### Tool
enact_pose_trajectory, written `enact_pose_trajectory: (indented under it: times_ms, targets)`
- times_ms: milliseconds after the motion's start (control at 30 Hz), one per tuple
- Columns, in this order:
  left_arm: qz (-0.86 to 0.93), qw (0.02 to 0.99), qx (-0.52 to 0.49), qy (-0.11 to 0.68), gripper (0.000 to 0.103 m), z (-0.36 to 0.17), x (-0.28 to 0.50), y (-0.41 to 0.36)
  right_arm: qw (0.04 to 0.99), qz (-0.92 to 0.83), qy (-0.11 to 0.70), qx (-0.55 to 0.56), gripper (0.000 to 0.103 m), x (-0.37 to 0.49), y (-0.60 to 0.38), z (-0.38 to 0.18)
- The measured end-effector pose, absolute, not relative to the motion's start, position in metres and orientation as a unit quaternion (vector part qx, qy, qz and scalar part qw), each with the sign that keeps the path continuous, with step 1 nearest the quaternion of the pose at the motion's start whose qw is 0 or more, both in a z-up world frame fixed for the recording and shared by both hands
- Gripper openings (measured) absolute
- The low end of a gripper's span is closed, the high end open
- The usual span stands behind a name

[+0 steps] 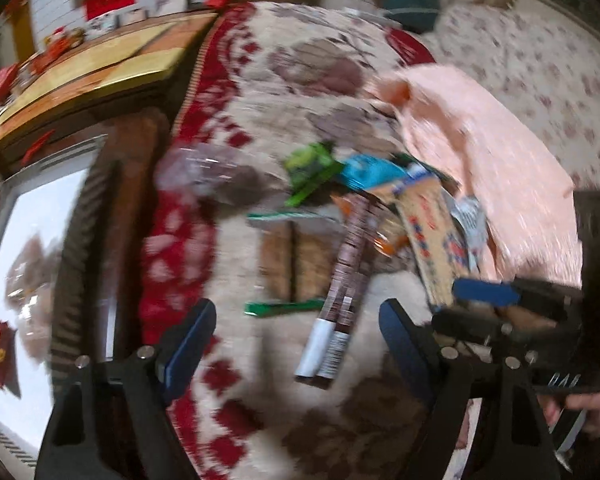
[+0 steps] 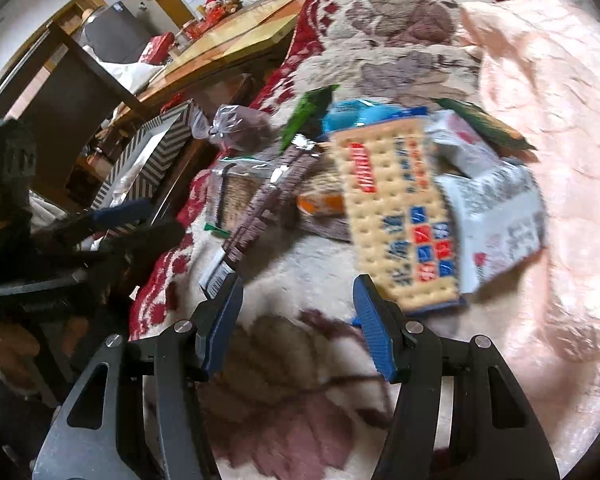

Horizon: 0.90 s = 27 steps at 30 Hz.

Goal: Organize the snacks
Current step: 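Grasp the brown Nescafe stick with the left tool while the right grasps a biscuit packet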

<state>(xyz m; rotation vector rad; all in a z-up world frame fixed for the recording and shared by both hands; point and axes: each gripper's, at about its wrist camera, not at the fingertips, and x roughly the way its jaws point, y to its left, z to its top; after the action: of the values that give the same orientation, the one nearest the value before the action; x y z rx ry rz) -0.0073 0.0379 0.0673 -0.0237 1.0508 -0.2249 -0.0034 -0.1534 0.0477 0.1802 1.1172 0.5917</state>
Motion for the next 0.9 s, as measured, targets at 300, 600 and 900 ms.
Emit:
enact_pose_trajectory:
  times_ms: [300,600,900]
  targets:
    - [-0.137,0.839,0.028,0.526,0.042,0.036,0.012,-0.001,0.817,0.249,0.512,0.092,0.058,-0.005,-0.19,0.059]
    - [-0.137,0.841,-0.015,0.523,0.01,0.042,0.002,0.023,0.817,0.261,0.506,0.095,0.057,-0.005,-0.18,0.065]
    - [-0.091,0.857,-0.074,0.501,0.01,0.059,-0.027,0.081,0.805,0.319,0.497,0.059,0.058,-0.001,-0.121,0.073]
